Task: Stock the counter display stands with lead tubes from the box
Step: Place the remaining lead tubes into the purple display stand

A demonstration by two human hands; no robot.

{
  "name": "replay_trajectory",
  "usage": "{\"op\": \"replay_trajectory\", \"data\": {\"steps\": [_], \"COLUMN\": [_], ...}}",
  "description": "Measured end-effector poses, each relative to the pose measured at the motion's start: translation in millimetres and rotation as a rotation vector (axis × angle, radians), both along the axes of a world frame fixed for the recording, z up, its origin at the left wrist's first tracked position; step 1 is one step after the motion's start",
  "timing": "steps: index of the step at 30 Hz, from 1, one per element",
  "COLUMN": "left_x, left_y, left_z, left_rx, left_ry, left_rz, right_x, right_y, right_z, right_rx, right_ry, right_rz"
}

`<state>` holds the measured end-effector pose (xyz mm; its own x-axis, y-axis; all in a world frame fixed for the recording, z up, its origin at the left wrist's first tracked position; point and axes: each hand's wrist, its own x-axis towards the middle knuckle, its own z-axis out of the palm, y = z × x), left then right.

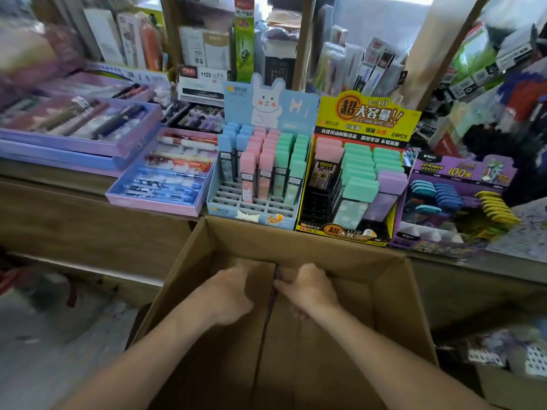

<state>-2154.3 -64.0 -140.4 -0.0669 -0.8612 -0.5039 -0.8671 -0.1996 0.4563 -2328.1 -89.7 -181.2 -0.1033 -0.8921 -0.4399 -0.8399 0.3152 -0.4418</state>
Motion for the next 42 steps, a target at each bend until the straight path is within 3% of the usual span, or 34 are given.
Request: {"op": "replay_trajectory", "data": {"steps": [9, 12, 15, 18, 23, 33, 42], "left_x": [-13.3, -18.1, -21.4, -23.4, -25.3, -41.1, -67.0], "left_y": [-3.4, -3.0, -1.3, 0.5, -0.4, -7.3, -5.4], "left_z": [2.2, 3.6, 3.8, 3.0, 6.0, 14.9, 14.3], "left_rx": [-0.006, 0.027, 0.058, 0.063, 0.032, -0.260, -0.298], "left_ry": [-0.009, 0.024, 0.048, 0.064, 0.089, 0.234, 0.078], "left_rz": [-0.073, -0.068, -0.061, -0.059, -0.067, -0.076, -0.371], "right_x": [-16.9, -21.3, -20.4, -18.9, -24.0, -82.3, -193.7], "right_y": [2.1, 6.8, 12.9, 14.6, 15.9, 42.4, 65.6], "right_z": [-0.6, 1.6, 2.9, 5.1, 11.2, 63.8, 131.8], "right_rx": [-0.065, -0.048, -0.012, -0.024, -0.083, -0.405, -0.796], "right_ry": [-0.010, -0.062, 0.018, 0.062, -0.056, -0.486, -0.394], "right_rz": [0.028, 0.151, 0.311, 0.306, 0.246, 0.030, -0.114]}}
